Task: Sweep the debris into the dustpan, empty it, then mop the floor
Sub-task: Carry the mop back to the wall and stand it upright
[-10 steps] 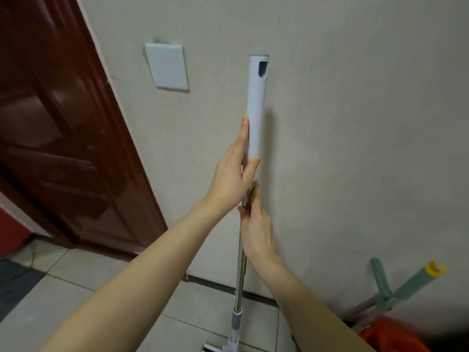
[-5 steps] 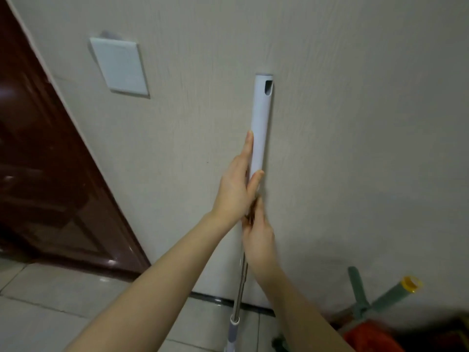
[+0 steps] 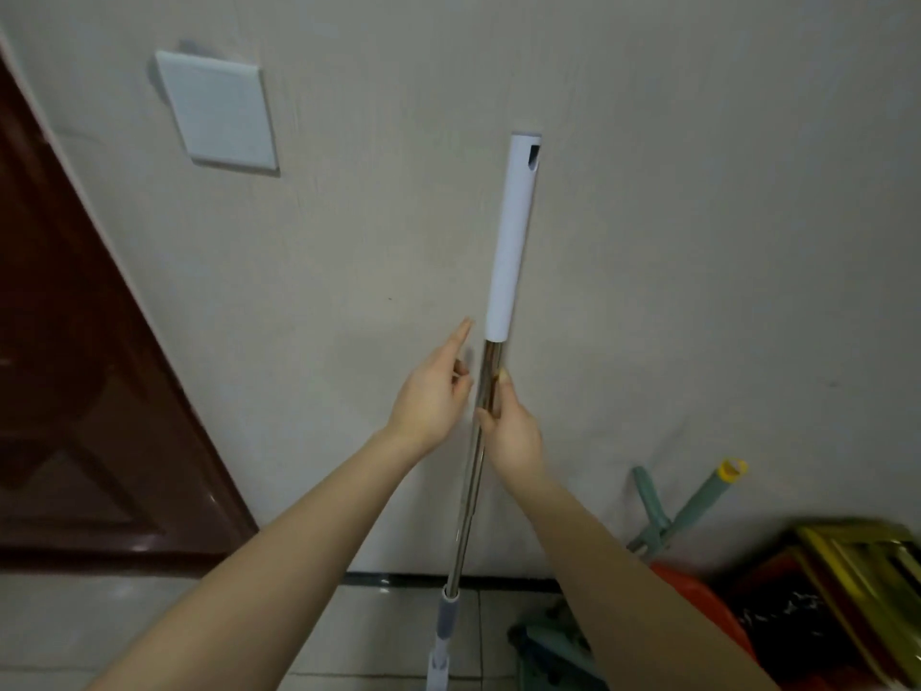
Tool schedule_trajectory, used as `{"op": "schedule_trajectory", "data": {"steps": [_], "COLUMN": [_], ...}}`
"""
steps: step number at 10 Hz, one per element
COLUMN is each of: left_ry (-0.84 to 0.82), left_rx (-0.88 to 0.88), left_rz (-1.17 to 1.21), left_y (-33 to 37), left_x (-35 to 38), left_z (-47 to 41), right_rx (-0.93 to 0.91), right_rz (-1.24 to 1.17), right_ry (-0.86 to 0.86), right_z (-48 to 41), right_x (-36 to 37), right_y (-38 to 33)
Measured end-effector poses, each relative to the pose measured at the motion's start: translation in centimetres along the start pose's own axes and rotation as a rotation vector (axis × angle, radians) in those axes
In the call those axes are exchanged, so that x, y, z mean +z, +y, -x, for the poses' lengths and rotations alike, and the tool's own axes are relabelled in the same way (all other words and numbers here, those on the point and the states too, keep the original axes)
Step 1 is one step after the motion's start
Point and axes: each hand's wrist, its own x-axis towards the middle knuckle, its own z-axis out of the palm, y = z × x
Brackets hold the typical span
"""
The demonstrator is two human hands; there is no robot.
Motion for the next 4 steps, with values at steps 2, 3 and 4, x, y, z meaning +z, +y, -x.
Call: {"op": "schedule_trajectory", "data": {"steps": [2,3,4], "left_ry": [-0.129,-0.176,-0.173], "left_rx": [-0.049,-0.106,-0.142], "left_rz": [-0.031,-0.019,0.001], "left_y": [-3.3,-4.1,-3.8], "left_x": [-3.0,-4.3,-5.6], "left_z": [6.3,8.8,10.9], "right_rx": [0.085,0.074,0.057], "right_rz": [0.119,0.129,0.162], "right_ry": [0.024,-0.019,-0.074], "right_z": [4.2,6.9,9.4], "right_x": [-0.8,-0.4,-0.5], "right_y": [0.9,0.9,1.1]}}
